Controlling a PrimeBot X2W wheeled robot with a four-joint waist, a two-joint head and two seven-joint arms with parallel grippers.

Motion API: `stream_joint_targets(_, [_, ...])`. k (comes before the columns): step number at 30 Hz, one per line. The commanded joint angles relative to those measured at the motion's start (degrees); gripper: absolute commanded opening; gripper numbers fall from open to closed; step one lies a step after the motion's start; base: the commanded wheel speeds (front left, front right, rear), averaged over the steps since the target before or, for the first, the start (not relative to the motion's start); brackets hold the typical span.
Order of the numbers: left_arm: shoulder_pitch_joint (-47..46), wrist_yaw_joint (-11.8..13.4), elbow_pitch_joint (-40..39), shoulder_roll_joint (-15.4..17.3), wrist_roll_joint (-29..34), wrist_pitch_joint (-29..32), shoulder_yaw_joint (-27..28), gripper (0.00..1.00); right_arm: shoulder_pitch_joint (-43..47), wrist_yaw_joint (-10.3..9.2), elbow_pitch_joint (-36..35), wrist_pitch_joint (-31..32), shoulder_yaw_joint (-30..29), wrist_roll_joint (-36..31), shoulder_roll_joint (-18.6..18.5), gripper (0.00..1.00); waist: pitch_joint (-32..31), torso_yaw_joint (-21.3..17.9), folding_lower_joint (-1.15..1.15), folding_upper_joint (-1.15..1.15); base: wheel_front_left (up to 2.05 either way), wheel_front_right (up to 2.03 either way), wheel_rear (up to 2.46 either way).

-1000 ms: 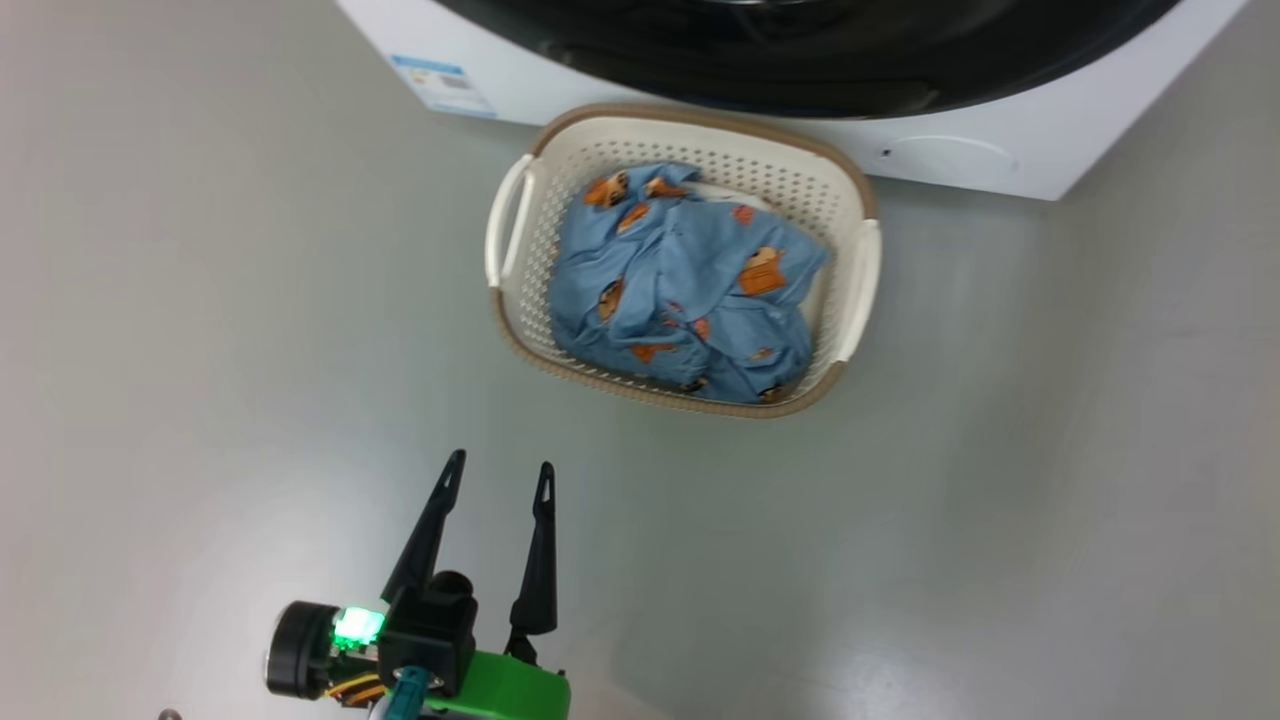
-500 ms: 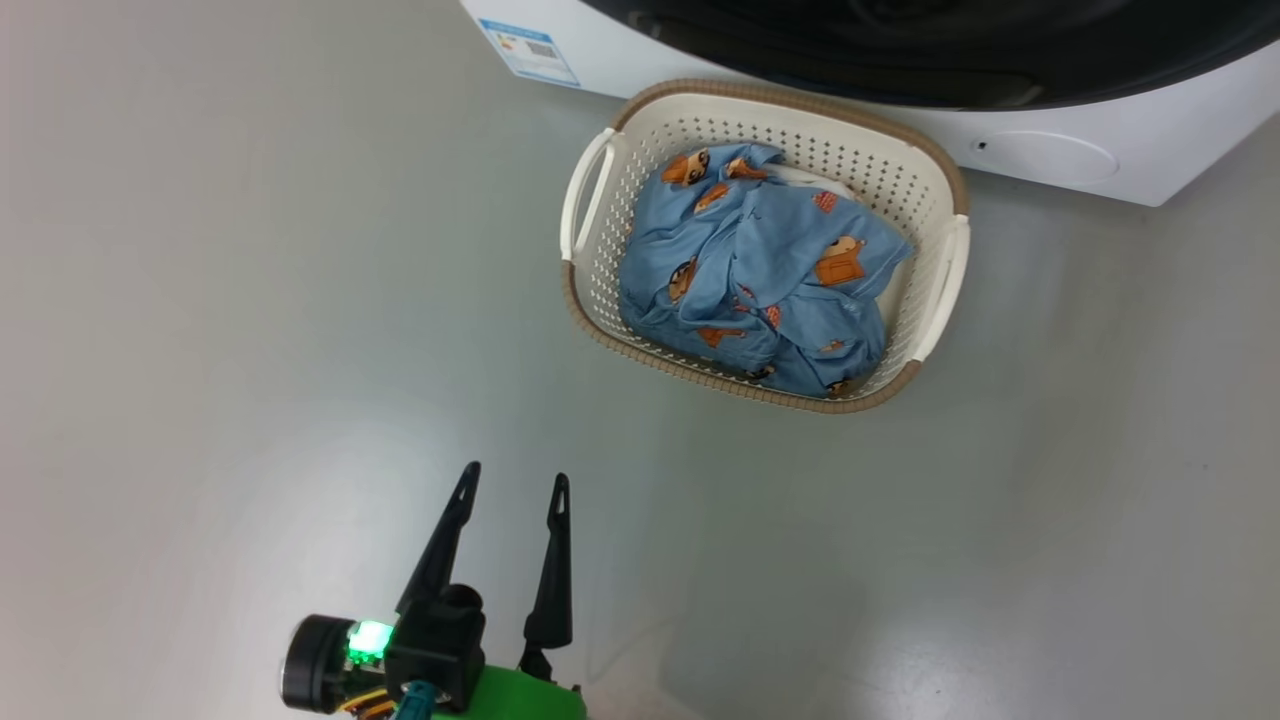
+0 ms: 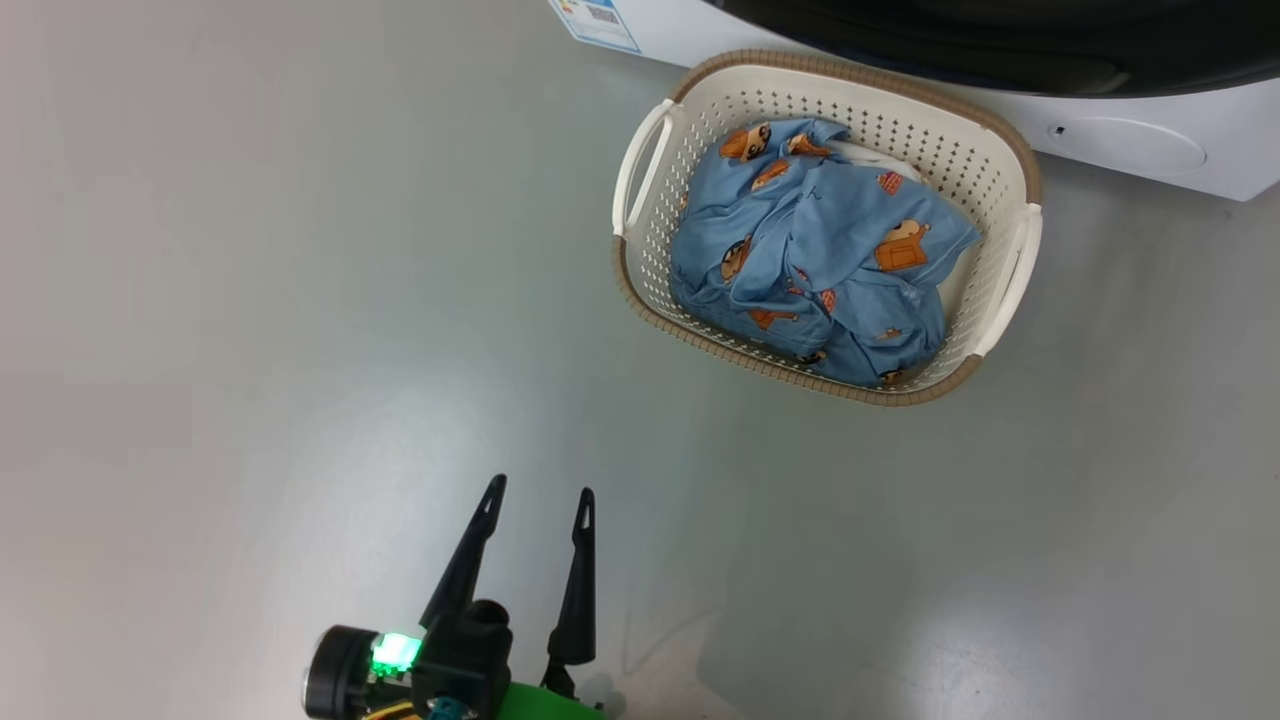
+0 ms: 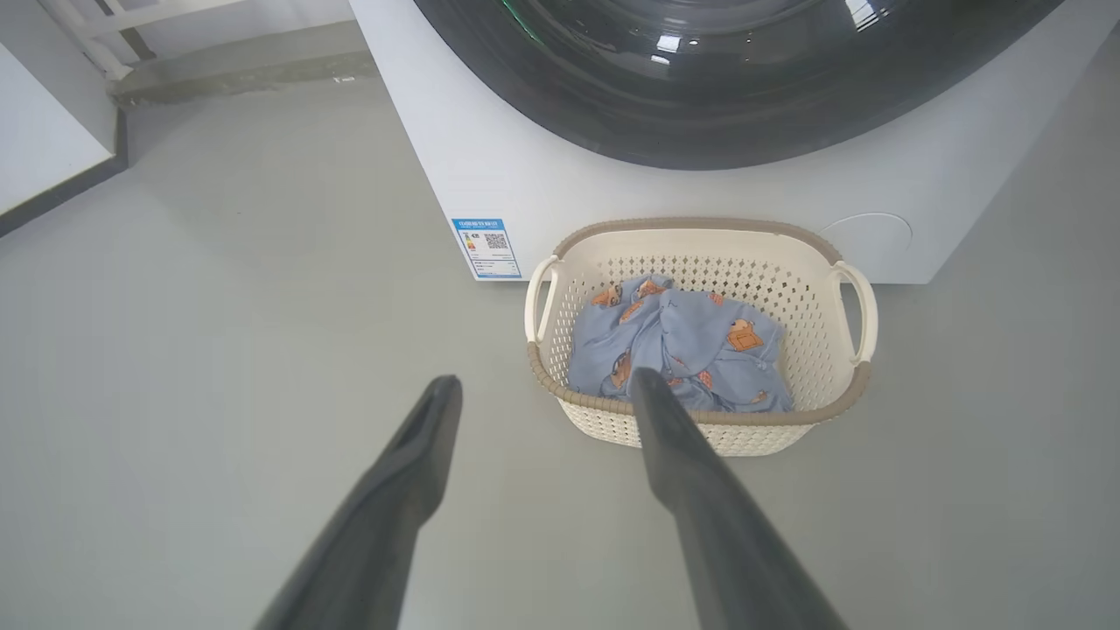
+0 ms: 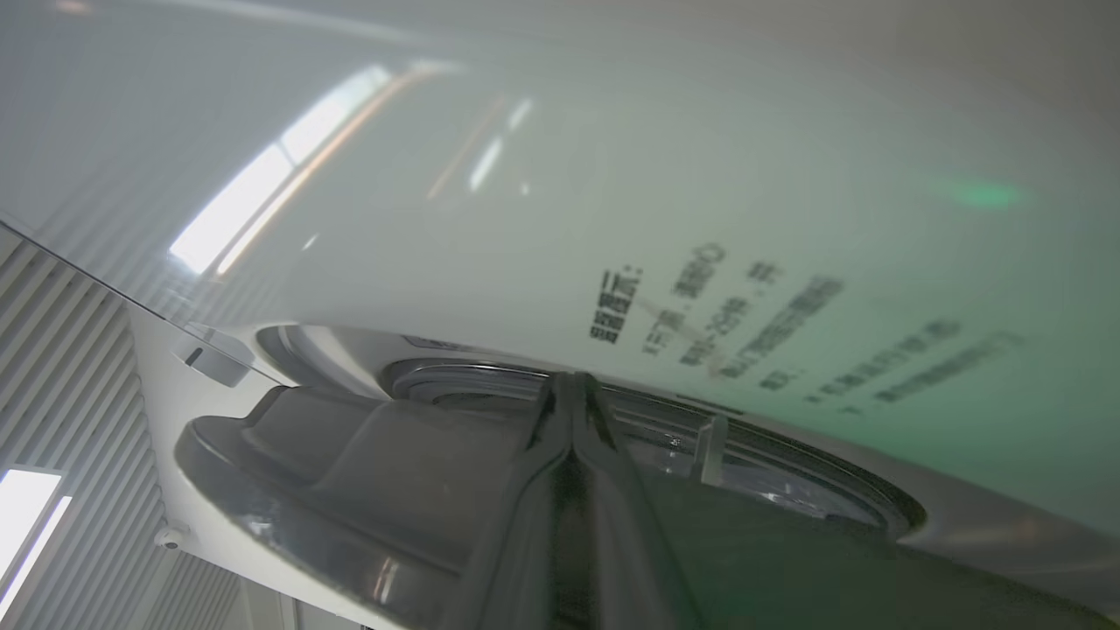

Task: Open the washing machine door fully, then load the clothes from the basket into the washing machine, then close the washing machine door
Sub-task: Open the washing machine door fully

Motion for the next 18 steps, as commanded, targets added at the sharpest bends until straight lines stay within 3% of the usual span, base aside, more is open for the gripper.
stream_joint_targets(1, [1.4,0.7,-1.5,0.8,0.5,-0.4,1.3,1.0,-0.9,0.1,-1.4,0.6,1.3,-0.9,-0.4,0.0,0.2,0.2,0.0,0.0,0.0,0.0,0.0])
stream_joint_targets(18, [0.0,0.6,0.2,0.8,0.0,-0.4,-0.1,1.0,-1.1,0.1,-1.6,1.2,5.7,-0.7,-2.7,0.0,-0.4,0.4,0.0,0.0,0.0,0.0,0.0])
